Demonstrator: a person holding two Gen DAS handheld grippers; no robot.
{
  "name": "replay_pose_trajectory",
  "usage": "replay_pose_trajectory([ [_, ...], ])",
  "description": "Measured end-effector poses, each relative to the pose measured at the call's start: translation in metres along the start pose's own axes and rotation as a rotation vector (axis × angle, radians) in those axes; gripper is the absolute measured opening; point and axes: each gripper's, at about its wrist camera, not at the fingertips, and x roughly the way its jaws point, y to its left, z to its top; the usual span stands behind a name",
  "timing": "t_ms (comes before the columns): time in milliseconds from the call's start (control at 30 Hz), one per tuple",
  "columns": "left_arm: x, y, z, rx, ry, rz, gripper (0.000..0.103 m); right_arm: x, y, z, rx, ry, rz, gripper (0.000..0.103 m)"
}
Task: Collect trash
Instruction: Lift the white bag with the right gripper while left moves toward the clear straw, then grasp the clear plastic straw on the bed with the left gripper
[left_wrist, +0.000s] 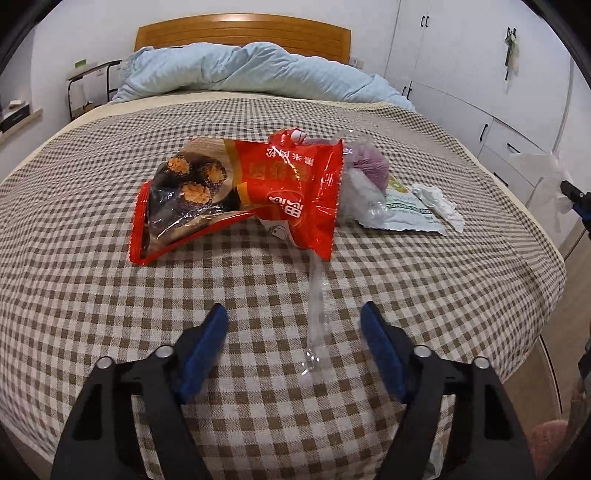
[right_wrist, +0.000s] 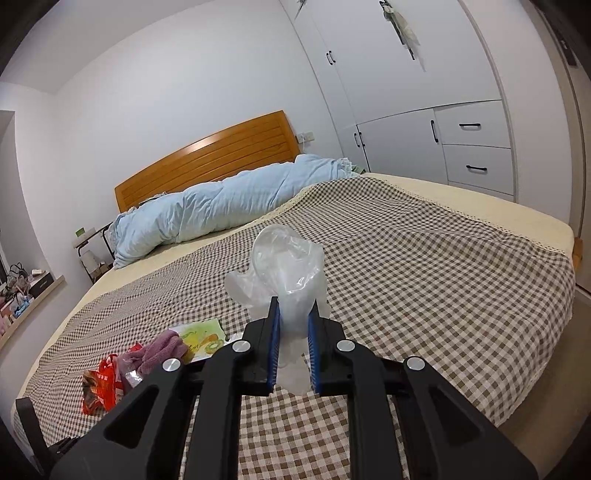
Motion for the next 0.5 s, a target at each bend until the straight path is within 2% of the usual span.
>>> replay_pose_trajectory([
  [100,0.0,-0.001,-0.001,0.012,-0.011,0.005,0.068,0.0,0.001,-0.001,0.0,0.005,0.004,0.014],
  [233,0.009,-0.012,0.009,0.034,-0.032,0.018,0.059,0.0,0.003,-0.002,0.001,0.013,0.01,0.014],
  [267,0.013,-0.013,0.011,0.033,-0.034,0.021,0.05,0.0,0.003,-0.003,0.0,0.014,0.01,0.014],
  [333,0.019,-0.016,0.015,0.032,-0.049,0.05,0.043,0.0,0.004,-0.003,-0.003,0.014,0.011,0.014],
  [400,0.022,-0.017,0.016,0.031,-0.064,0.075,0.031,0.001,0.004,-0.003,-0.004,0.015,0.011,0.014],
  [467,0.023,-0.021,0.017,0.048,-0.064,0.097,0.006,0.001,0.004,-0.003,-0.005,0.016,0.012,0.014],
  [500,0.022,-0.023,0.016,0.06,-0.062,0.113,0.004,0.001,0.003,-0.003,-0.006,0.017,0.012,0.014],
])
